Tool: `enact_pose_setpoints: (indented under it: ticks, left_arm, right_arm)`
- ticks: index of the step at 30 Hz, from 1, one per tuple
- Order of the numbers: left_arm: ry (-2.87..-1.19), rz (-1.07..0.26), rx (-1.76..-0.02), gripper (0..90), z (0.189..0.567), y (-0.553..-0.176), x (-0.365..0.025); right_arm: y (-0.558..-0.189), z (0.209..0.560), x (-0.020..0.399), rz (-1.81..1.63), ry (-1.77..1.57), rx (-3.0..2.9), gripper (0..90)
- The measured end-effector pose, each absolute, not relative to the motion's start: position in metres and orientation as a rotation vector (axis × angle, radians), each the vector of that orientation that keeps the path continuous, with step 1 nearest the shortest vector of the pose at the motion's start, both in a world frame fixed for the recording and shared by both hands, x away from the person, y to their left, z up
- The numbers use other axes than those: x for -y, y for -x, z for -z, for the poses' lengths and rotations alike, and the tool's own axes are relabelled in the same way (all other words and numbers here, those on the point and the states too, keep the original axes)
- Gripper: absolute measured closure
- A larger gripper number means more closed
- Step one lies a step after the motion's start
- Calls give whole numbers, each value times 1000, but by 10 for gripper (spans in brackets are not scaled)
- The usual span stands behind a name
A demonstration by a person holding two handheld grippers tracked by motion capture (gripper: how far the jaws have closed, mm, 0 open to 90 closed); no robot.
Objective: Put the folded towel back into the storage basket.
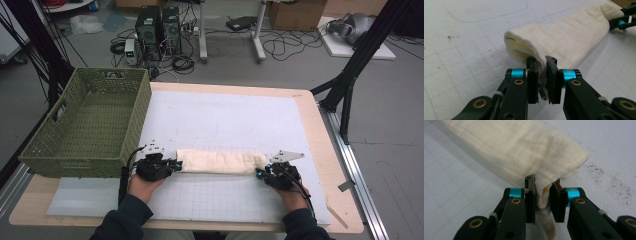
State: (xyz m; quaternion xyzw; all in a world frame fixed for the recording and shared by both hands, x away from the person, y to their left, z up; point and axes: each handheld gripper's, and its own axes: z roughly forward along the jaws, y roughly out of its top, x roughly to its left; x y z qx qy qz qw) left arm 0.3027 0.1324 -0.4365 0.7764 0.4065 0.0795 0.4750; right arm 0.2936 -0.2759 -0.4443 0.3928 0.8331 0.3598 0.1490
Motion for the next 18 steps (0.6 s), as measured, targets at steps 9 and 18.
enact_pose_setpoints:
  ticks: [9, 18]
  left_arm:
    - [-1846, -207, -990, 813, 428, -302, -138]
    - [-1780, -207, -1004, 818, 414, -305, -143]
  right_arm:
    - [-295, 436, 280, -1122, -1139, -2379, 784]
    - [-296, 422, 286, -1232, -1151, -2325, 786]
